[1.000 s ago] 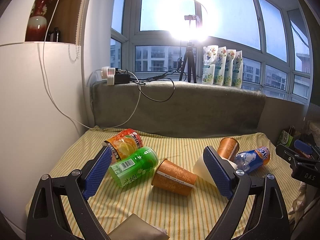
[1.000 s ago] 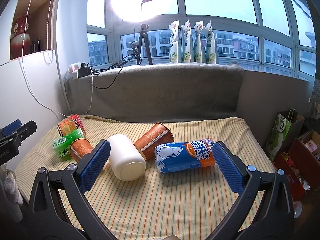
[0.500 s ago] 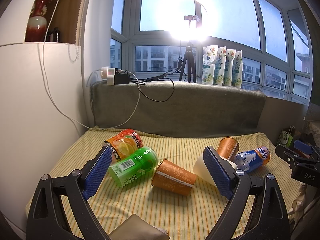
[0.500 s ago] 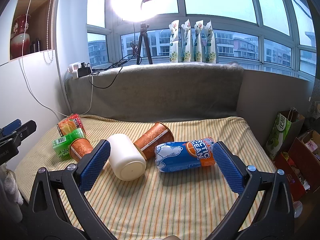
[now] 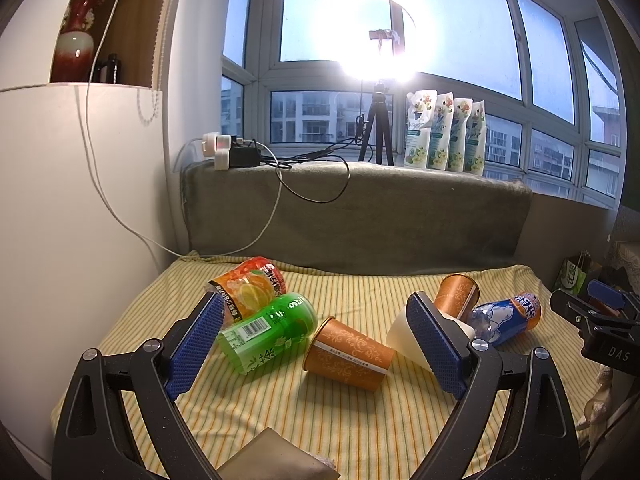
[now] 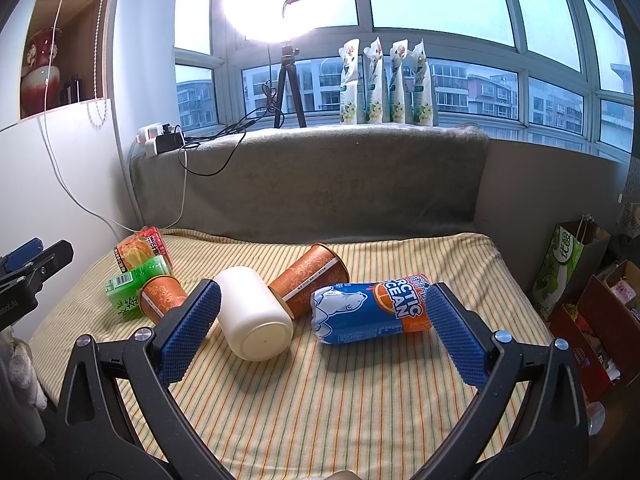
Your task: Flip cup upright
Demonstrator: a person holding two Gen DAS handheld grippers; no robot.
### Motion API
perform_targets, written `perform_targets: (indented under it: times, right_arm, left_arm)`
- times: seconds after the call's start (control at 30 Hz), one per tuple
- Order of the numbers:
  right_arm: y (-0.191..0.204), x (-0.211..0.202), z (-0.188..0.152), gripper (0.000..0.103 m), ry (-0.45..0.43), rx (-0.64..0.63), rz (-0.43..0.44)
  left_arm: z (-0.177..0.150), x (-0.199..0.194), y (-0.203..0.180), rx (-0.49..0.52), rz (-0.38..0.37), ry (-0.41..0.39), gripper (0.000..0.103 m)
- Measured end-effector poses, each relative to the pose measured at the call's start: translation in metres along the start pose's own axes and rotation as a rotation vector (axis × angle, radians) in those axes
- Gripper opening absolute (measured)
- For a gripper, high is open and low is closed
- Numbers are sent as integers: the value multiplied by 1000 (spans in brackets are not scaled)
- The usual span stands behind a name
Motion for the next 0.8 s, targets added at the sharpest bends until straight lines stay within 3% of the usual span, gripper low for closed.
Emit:
perform_targets:
  times: [0.8]
  right_arm:
    - [1,0,1,103,3,-2,0]
  left_arm:
    - [-3,1,1,-3,1,6,93]
Point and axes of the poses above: each gripper's, at about its wrist camera, not at the fingertips, and x roughly the way its jaws point, y to its left, z to its top, the point moved 4 cm from there along x, roughly the way its jaws point, and after that the axes turned 11 degrees about z, right-handed, at the moved point
